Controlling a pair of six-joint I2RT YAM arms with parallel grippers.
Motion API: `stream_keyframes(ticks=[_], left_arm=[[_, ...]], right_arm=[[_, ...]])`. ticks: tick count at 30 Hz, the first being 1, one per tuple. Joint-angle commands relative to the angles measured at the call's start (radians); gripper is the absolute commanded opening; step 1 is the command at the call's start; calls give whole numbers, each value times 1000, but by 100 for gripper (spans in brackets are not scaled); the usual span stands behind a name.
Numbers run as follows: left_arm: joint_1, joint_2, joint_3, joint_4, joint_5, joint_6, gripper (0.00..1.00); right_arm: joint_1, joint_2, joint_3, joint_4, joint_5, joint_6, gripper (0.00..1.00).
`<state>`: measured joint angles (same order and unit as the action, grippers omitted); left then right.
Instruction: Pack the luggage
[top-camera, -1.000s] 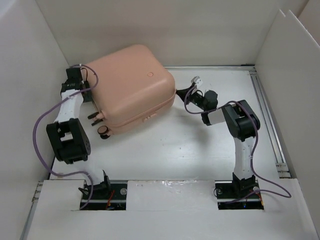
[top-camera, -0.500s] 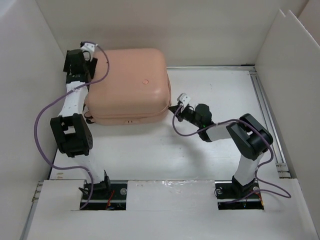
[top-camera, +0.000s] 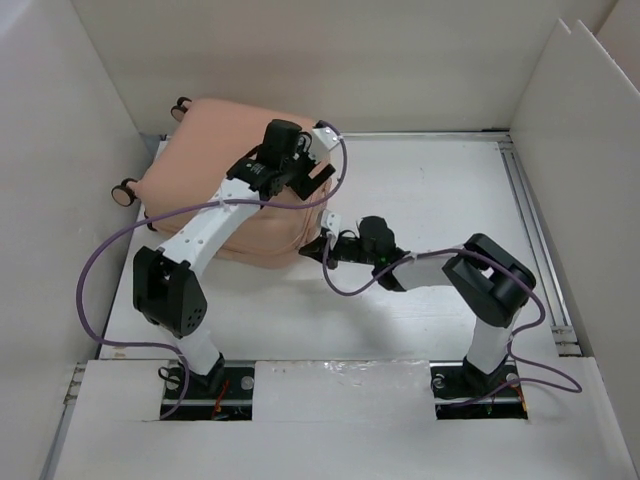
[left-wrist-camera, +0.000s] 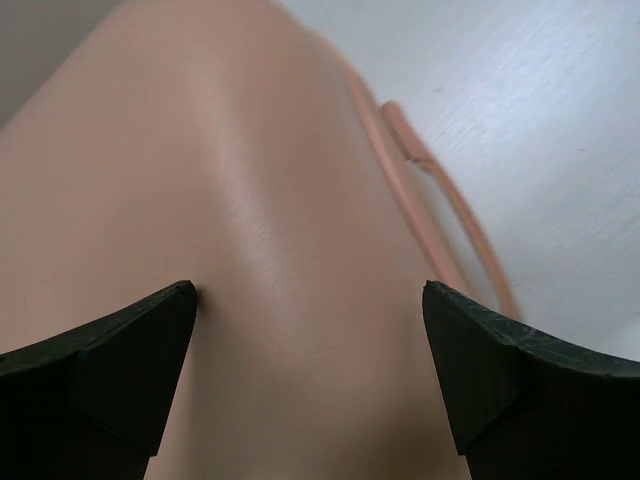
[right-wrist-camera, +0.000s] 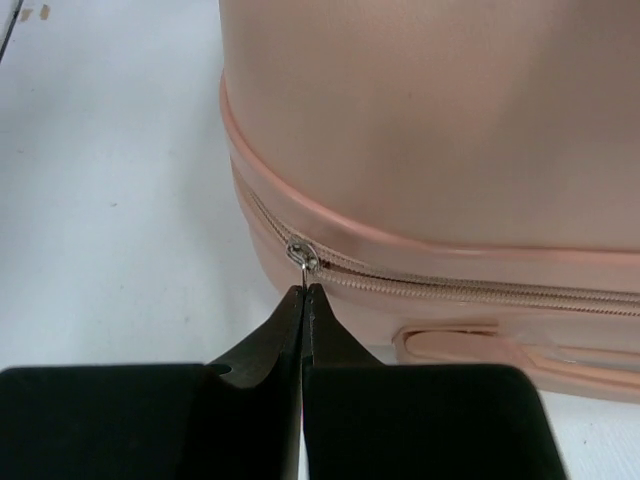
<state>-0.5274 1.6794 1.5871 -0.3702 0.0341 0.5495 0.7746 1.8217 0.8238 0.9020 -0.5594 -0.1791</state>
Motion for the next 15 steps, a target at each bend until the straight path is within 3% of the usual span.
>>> stream_keyframes(ticks=[1, 5, 15], left_arm=[[49, -12, -7, -59, -153, -65, 92], [49, -12, -59, -91, -272, -88, 89], [40, -52, -326, -118, -284, -80, 84]], right_arm=[[-60, -25, -8, 100, -48, 35, 0], [-133, -25, -17, 0, 8, 35, 0], [-247, -36, 162, -209, 191, 55, 0]])
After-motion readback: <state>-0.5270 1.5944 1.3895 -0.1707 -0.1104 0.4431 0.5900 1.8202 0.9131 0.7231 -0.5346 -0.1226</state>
